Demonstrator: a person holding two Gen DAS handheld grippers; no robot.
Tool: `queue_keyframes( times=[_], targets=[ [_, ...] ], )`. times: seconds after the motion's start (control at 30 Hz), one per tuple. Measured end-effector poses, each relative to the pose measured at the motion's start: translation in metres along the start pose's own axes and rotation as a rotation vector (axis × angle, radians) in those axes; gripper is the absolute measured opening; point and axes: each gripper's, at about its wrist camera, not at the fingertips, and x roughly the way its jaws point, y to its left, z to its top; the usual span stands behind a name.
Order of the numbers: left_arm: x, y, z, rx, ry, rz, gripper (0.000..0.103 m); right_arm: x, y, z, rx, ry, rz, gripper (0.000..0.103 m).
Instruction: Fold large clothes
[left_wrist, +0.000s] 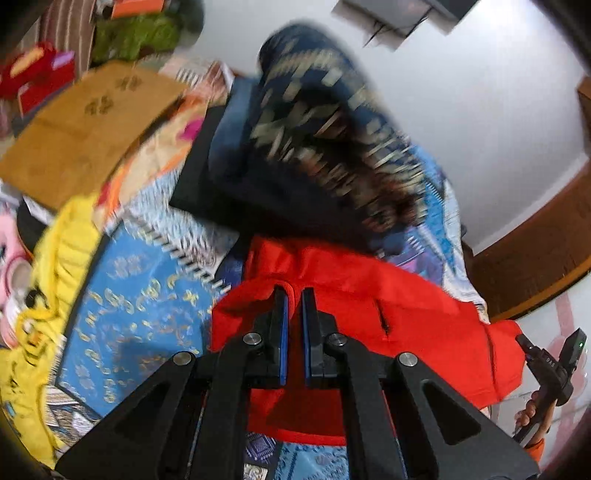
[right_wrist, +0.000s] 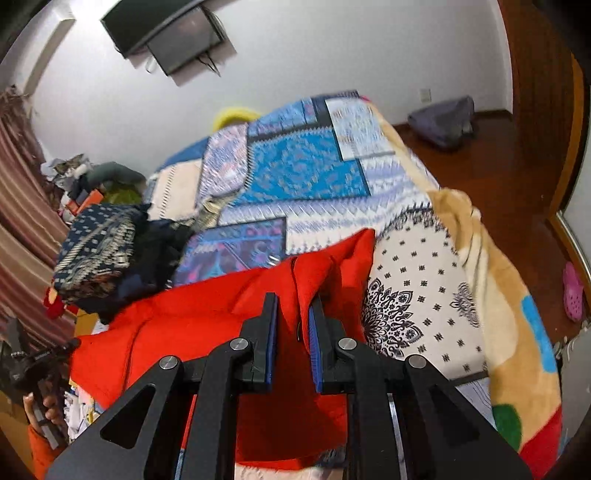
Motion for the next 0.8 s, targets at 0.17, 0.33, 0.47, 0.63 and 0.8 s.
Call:
queue_keyframes(
  times=[0.17, 0.33, 0.47, 0.63, 0.8],
  targets=[
    [0.025, -0.005, 0.007, 0.050, 0.017, 0.028, 0.005, 0.014, -0.002, 0.007, -0.035, 0.016, -0.002, 0.019],
    [0.033, -0.025, 0.013, 0.145, 0.006, 0.117, 0.006, 0.009, 0.010, 0.014, -0.112, 0.009, -0.072, 0.027],
    [0.031, -0.035, 0.007, 0.160, 0.012, 0.123, 0.038, 0.000, 0.017, 0.012, -0.120, -0.005, -0.082, 0.045],
    [0.015, -0.053, -0.001, 0.211, -0.001, 0.127, 0.042, -0.023, 0.027, 0.007, -0.126, -0.044, -0.072, 0.055],
    [-0.025, -0.071, -0.003, 0.260, -0.070, 0.099, 0.056, -0.041, 0.041, -0.001, -0.177, -0.051, -0.059, 0.056]
  ],
)
